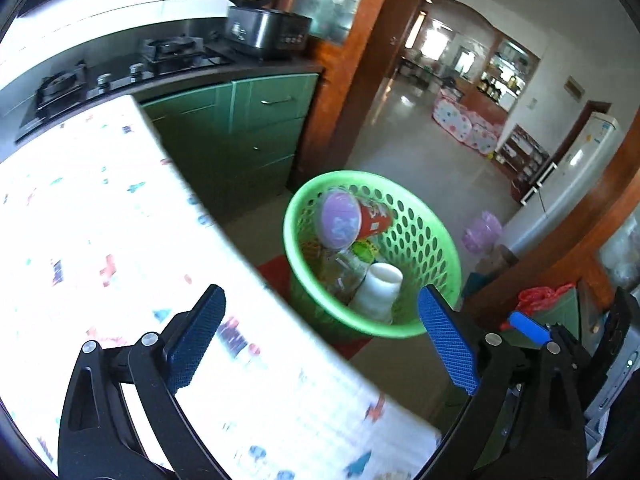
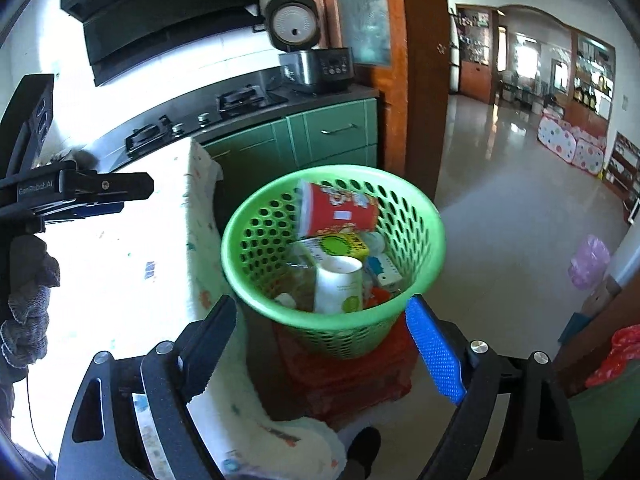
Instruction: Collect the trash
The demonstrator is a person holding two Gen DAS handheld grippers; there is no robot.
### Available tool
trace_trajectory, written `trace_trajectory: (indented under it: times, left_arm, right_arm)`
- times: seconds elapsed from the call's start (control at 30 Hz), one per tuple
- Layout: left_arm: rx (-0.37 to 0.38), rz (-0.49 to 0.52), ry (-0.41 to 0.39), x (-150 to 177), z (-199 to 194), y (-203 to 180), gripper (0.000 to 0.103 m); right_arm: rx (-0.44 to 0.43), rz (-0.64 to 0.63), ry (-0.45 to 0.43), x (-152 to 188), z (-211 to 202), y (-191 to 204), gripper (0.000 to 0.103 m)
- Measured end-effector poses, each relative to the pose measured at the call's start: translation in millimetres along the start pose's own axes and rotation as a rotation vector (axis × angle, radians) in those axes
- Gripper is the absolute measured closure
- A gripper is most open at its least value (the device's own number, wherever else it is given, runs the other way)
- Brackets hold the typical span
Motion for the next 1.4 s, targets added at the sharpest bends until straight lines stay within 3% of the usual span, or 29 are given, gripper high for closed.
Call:
trace_trajectory:
  times: [0.53, 0.83, 1.03, 1.4]
  left_arm:
    - [-0.187, -0.074, -0.164, 73, -92, 45, 0.005]
    - [-0.214, -0.125, -0.227, 113, -123, 67, 0.005]
    - [-0.361, -0.086, -0.260, 129, -133, 68, 0.005]
    - [-0.340, -0.046, -0.293, 133, -142, 50, 0.005]
  right_arm:
    - [-0.037, -0.052, -0.049, 21, -44, 64, 0.013]
    - [-0.052, -0.039, -0.067, 28, -60, 76, 0.011]
    - [-0.048, -0.031, -0.080, 31, -66, 78, 0.010]
    - [-0.053, -0.023, -0.078, 36, -68, 81, 0.010]
Point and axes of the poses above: each gripper's, at about its wrist camera, not at the fingertips, and z roughly the way its jaws point, y to its left, x to its underside, the point moved 4 cm from there along z, roughly the way its jaws point, and after that the axes turned 8 degrees about y, right-handed, at the moved point
